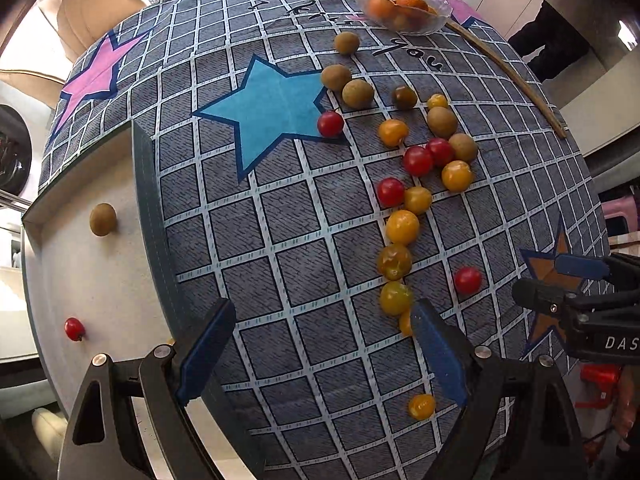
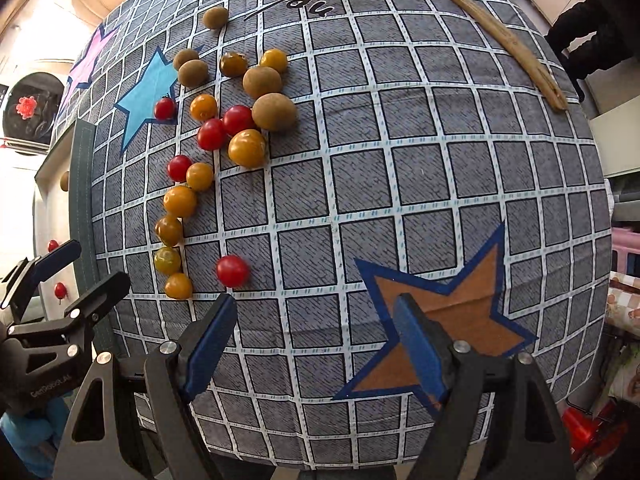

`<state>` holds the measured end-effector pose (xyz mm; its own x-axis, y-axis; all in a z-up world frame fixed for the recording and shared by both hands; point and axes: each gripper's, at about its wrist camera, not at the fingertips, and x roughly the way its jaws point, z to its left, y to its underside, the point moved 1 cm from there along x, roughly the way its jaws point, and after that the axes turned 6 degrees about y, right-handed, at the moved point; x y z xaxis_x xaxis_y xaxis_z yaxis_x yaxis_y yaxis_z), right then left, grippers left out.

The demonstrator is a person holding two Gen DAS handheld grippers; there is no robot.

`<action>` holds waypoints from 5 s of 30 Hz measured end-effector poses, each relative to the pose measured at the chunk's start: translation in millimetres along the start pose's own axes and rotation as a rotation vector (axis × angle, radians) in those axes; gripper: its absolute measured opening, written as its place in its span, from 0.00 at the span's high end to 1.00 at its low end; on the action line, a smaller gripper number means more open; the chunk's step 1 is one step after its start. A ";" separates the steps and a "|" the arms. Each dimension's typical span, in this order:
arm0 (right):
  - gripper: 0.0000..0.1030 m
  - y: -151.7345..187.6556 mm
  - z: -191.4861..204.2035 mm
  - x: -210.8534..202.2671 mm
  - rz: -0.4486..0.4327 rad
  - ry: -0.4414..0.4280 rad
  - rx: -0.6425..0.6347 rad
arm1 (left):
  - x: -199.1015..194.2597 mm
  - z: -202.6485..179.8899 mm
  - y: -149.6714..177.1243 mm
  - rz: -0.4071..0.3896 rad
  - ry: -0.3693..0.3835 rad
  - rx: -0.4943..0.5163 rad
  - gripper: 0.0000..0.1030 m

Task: Organize fruits
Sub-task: 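Move both open grippers back toward the tomatoes on the cloth, then grasp a red tomato with the left gripper while the right grasps a yellow tomato, then carry both tomatoes into the white tray and open both grippers, then move both open grippers back over the remaining fruit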

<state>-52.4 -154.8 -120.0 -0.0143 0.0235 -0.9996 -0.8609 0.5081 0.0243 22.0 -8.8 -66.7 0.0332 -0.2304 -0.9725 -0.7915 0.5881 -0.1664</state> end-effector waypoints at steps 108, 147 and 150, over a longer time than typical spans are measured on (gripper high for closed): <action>0.76 -42.3 304.2 29.2 -0.022 -0.117 -0.585 | -14.6 255.1 22.7 -0.092 -0.185 -0.407 0.80; 0.13 -18.7 169.6 -44.1 -0.106 0.050 -0.398 | -77.7 154.3 29.9 -0.150 -0.176 -0.288 0.16; 0.13 -22.3 152.9 -45.4 -0.103 0.105 -0.372 | -78.3 137.6 25.1 -0.136 -0.144 -0.270 0.16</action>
<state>45.1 -35.6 -73.2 0.0465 -0.1087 -0.9930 -0.9857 0.1562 -0.0632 83.5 130.6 -17.1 0.2200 -0.1697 -0.9606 -0.9066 0.3280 -0.2655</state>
